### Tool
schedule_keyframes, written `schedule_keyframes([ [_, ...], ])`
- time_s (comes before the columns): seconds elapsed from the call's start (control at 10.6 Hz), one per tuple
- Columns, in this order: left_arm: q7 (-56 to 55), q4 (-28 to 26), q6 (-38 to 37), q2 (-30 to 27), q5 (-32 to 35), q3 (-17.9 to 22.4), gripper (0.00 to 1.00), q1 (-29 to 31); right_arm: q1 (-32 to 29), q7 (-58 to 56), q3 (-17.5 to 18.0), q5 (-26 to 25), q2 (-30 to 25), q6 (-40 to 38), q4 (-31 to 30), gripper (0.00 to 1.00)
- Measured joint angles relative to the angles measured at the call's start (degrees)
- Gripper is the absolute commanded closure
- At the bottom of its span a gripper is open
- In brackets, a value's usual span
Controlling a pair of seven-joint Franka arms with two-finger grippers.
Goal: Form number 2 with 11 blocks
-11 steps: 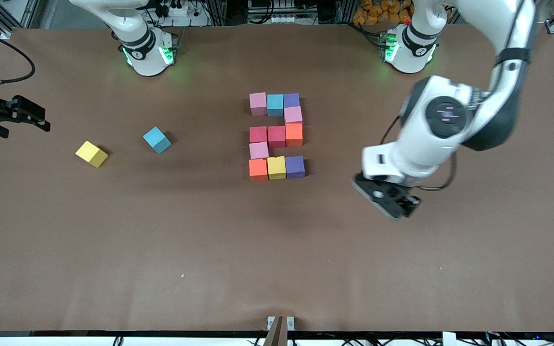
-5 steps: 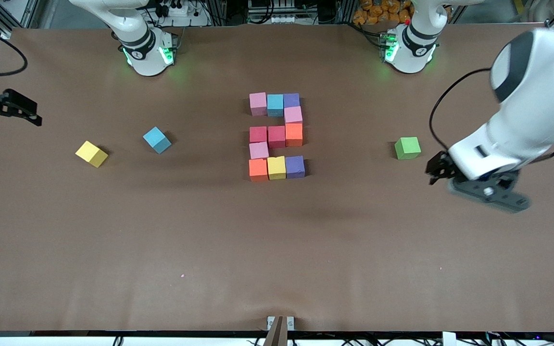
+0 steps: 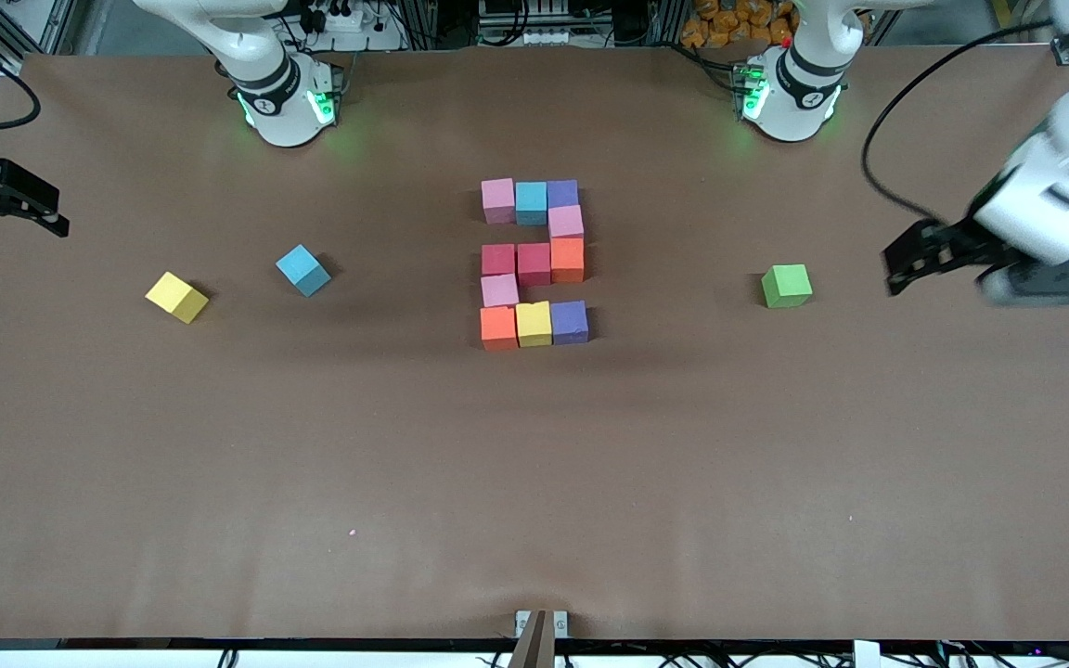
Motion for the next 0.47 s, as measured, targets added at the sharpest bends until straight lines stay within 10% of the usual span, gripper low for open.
schedule_keyframes([
  [0.47,-1.6,-10.2,-1.8,-6.9,-0.2,1.4,0.00,0.7,0.0,0.2,0.0,0.0,0.1,-1.0,0.0,0.00],
])
